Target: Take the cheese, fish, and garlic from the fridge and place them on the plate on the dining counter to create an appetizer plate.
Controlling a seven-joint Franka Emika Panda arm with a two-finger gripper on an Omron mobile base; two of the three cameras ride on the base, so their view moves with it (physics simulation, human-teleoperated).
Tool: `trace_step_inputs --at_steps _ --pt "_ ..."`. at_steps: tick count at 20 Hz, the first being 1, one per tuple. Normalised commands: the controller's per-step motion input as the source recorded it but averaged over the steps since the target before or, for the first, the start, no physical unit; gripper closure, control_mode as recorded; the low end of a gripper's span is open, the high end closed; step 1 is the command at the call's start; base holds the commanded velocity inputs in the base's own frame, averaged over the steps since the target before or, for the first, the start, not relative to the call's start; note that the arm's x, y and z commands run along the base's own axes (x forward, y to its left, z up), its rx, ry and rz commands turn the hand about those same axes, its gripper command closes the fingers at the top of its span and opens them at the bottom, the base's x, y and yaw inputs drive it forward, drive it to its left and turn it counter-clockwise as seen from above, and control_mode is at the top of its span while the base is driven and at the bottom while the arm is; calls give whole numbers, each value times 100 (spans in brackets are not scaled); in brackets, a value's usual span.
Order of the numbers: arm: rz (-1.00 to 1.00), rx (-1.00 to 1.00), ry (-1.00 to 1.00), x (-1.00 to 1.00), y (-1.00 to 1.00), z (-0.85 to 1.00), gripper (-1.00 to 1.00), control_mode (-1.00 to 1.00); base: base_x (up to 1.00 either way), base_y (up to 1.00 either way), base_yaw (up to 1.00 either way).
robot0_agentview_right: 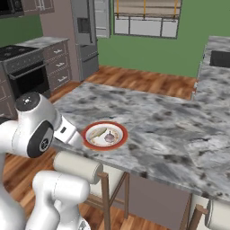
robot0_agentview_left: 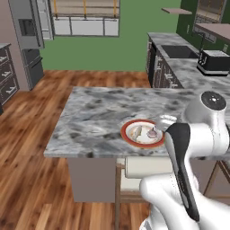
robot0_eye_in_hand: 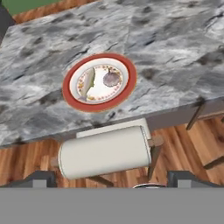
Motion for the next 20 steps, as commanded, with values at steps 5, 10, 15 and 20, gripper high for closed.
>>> trace_step_inputs --at_steps 5,10,15,20 --pt "18 0 -7 -40 1 40 -100 -100 0 0 0" --pt "5 0 3 5 9 3 -100 100 12 2 0" --pt "0 0 0 0 0 0 -100 100 -49 45 0" --pt "0 0 0 0 0 0 -100 100 -55 97 -1"
